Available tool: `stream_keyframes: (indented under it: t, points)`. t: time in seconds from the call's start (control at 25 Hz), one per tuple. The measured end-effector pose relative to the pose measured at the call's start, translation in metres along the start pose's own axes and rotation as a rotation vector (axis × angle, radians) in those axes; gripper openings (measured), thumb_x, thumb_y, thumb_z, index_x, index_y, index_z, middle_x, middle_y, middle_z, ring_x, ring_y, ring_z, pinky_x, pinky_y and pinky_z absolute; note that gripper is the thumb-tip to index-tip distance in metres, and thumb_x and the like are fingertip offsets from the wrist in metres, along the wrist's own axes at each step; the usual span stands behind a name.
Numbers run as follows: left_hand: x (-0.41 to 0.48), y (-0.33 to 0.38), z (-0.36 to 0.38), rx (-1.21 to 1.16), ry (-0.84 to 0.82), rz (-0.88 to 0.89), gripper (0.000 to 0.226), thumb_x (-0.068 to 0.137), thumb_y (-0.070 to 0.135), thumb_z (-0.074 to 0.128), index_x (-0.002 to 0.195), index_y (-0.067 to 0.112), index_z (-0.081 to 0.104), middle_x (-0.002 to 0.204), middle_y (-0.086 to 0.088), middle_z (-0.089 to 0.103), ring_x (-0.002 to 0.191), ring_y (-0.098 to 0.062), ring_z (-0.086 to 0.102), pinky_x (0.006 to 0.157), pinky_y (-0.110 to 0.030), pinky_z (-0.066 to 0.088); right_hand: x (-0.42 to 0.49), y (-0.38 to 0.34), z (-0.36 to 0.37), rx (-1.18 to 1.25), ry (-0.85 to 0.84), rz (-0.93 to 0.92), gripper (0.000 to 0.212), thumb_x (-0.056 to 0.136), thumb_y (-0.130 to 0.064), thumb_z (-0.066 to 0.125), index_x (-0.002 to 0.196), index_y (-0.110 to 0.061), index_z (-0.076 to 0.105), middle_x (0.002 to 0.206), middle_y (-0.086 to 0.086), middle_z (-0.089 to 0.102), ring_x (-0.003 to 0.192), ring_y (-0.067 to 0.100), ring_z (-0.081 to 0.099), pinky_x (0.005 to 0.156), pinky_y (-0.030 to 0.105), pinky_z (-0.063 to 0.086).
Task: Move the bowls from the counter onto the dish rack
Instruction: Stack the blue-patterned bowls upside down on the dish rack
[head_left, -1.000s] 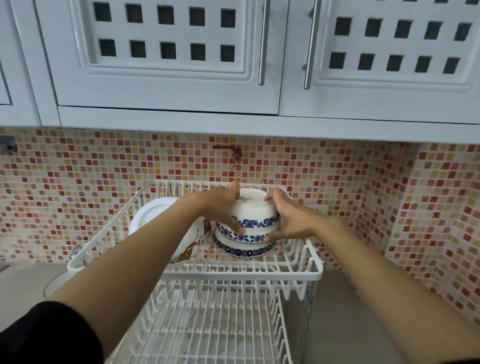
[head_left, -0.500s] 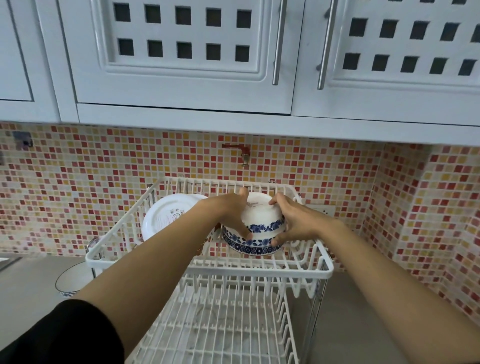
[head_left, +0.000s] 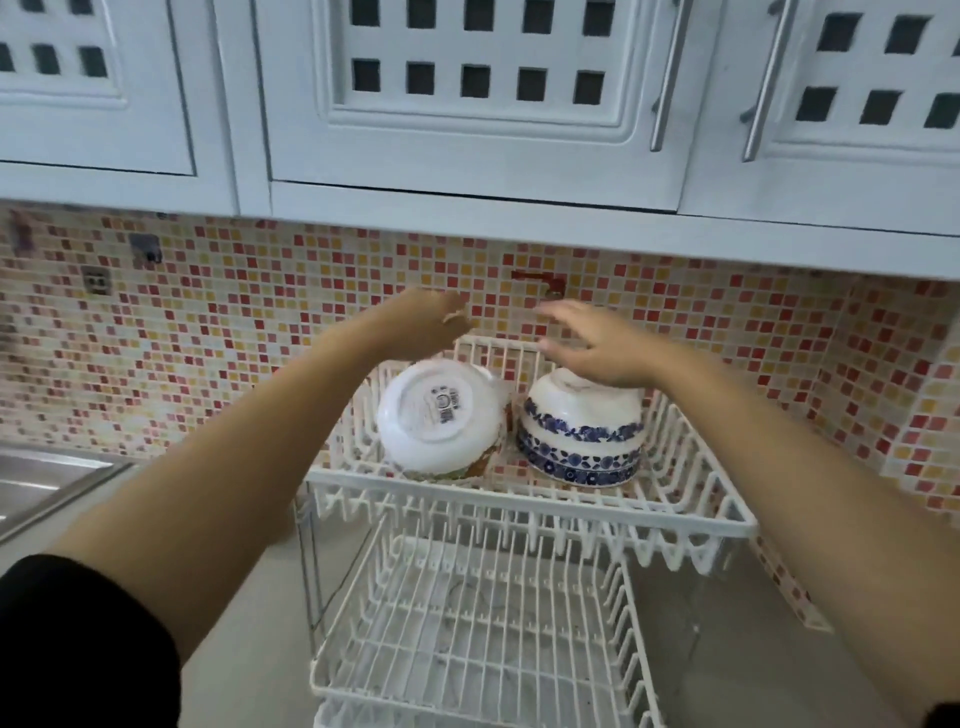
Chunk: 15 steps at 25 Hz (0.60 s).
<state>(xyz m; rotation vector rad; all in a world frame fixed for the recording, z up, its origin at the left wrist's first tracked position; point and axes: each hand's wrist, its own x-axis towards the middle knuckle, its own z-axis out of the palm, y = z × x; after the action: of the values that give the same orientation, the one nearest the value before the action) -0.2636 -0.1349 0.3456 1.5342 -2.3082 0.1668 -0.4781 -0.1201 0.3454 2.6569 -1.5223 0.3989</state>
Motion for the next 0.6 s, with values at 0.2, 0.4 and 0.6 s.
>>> stream_keyframes:
  t: [0.2,0.4,0.6]
  points:
    - [-0.056,-0.106,-0.017,-0.036,0.027,-0.234,0.051,0.100,0.038,0.028,0.127,0.002,0.052,0.131,-0.019,0.056,0.119,-0.033,0.054,0.098,-0.040,0.041,0.079,-0.112,0.024,0.134,-0.042,-0.119,0.054,0.099,-0.038,0.037,0.147,-0.016,0.026,0.155,0.006,0.028,0.139,0.023,0.032,0.111,0.037,0.027]
    - [-0.100,-0.226,-0.020,-0.060,-0.024,-0.490,0.051,0.100,0.038,0.028,0.124,0.002,0.055,0.128,-0.018,0.058,0.120,-0.035,0.053,0.101,-0.042,0.039,0.163,-0.216,0.082,0.118,-0.180,-0.069,0.046,0.098,-0.032,0.038,0.139,-0.012,0.039,0.144,0.009,0.043,0.128,0.027,0.044,0.105,0.037,0.038]
    - [-0.114,-0.327,0.002,-0.006,-0.113,-0.598,0.044,0.102,0.030,0.026,0.132,0.007,0.049,0.136,-0.018,0.052,0.127,-0.035,0.048,0.106,-0.044,0.036,0.248,-0.289,0.168,0.345,-0.309,0.137,0.036,0.097,-0.027,0.039,0.127,-0.012,0.050,0.127,0.008,0.053,0.110,0.026,0.055,0.093,0.035,0.046]
